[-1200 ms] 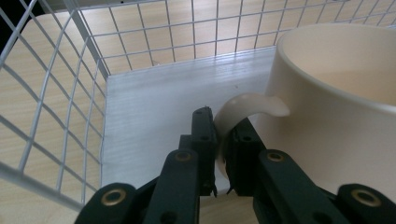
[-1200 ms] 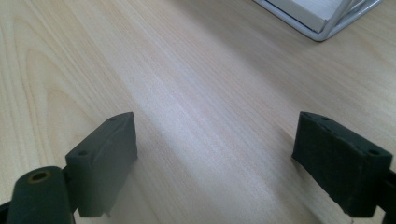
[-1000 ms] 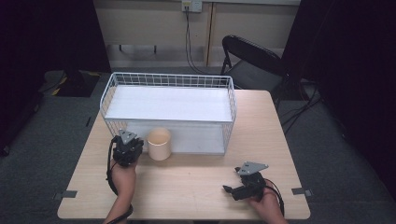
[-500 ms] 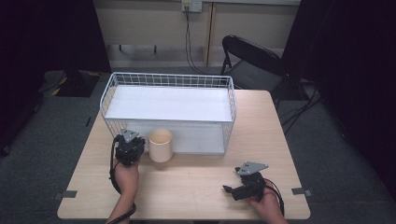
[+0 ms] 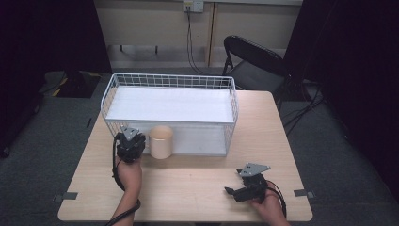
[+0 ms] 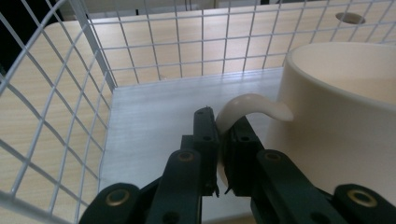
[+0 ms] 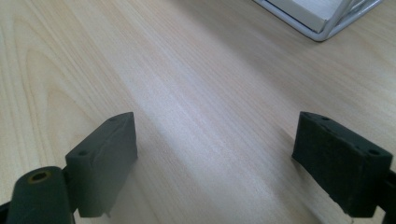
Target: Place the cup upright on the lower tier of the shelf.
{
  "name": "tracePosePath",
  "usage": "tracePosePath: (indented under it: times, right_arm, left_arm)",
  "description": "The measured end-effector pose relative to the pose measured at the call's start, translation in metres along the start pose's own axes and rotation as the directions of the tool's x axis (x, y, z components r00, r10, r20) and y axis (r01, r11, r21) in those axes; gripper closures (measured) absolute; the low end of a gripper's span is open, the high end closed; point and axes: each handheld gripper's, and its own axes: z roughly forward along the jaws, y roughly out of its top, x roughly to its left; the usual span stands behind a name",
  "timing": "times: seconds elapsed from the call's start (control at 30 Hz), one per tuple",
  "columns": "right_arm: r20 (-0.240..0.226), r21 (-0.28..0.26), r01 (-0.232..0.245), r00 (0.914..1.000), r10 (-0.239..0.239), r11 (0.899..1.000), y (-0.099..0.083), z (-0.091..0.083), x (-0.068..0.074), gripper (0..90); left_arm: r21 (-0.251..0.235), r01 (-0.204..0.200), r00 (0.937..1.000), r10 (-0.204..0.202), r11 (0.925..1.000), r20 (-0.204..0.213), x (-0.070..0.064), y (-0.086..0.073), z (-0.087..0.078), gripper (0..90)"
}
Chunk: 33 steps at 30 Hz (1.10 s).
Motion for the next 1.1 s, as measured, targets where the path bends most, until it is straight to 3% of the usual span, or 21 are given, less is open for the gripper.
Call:
tracePosePath:
  times: [0.13, 0.3, 0.33, 0.43, 0.47, 0.5, 0.67, 0.77, 0.97, 1.0, 1.1]
  right_arm:
    - [0.000, 0.000, 0.000, 1.0000, 0.000, 1.000, 0.000, 0.000, 0.000, 12.9]
    - [0.000, 0.000, 0.000, 1.0000, 0.000, 1.000, 0.000, 0.000, 0.000, 12.9]
    - [0.000, 0.000, 0.000, 1.0000, 0.000, 1.000, 0.000, 0.000, 0.000, 12.9]
    - [0.001, 0.000, 0.000, 1.0000, 0.000, 1.000, 0.000, 0.000, 0.000, 12.9]
    - [0.000, 0.000, 0.000, 1.0000, 0.000, 1.000, 0.000, 0.000, 0.000, 12.9]
    - [0.000, 0.000, 0.000, 1.0000, 0.000, 1.000, 0.000, 0.000, 0.000, 12.9]
    - [0.000, 0.000, 0.000, 1.0000, 0.000, 1.000, 0.000, 0.000, 0.000, 12.9]
    - [0.000, 0.000, 0.000, 1.0000, 0.000, 1.000, 0.000, 0.000, 0.000, 12.9]
    - [0.000, 0.000, 0.000, 1.0000, 0.000, 1.000, 0.000, 0.000, 0.000, 12.9]
    - [0.000, 0.000, 0.000, 1.0000, 0.000, 1.000, 0.000, 0.000, 0.000, 12.9]
    - [0.000, 0.000, 0.000, 1.0000, 0.000, 1.000, 0.000, 0.000, 0.000, 12.9]
  left_arm:
    - [-0.006, -0.012, 0.9996, 0.011, 0.9999, -0.025, -0.003, -0.001, 0.003, 83.8]
    - [-0.014, 0.012, 0.9999, -0.012, 0.9998, -0.012, -0.004, -0.004, 0.002, 82.5]
    - [0.010, -0.013, 0.9998, 0.013, 0.9999, -0.012, -0.002, -0.004, 0.000, 82.3]
    - [0.017, -0.002, 1.0000, 0.002, 0.9999, -0.007, -0.001, -0.008, -0.001, 81.0]
    - [0.036, -0.022, 0.9997, 0.022, 0.9991, -0.010, 0.000, -0.008, -0.003, 80.8]
    - [0.022, 0.000, 1.0000, 0.000, 0.9998, -0.006, 0.000, -0.009, -0.002, 80.8]
    - [0.022, 0.009, 0.9999, -0.009, 0.9997, -0.009, 0.001, -0.010, -0.001, 78.0]
    - [0.031, -0.007, 0.9999, 0.007, 0.9995, -0.014, 0.001, -0.009, -0.002, 77.4]
    - [0.009, 0.006, 0.9998, -0.005, 0.9999, -0.020, 0.001, -0.005, -0.004, 74.9]
    - [0.022, -0.012, 0.9997, 0.012, 0.9997, -0.022, 0.003, -0.004, -0.006, 74.8]
    - [0.019, 0.002, 0.9998, -0.002, 0.9998, -0.021, 0.003, -0.004, -0.007, 73.4]
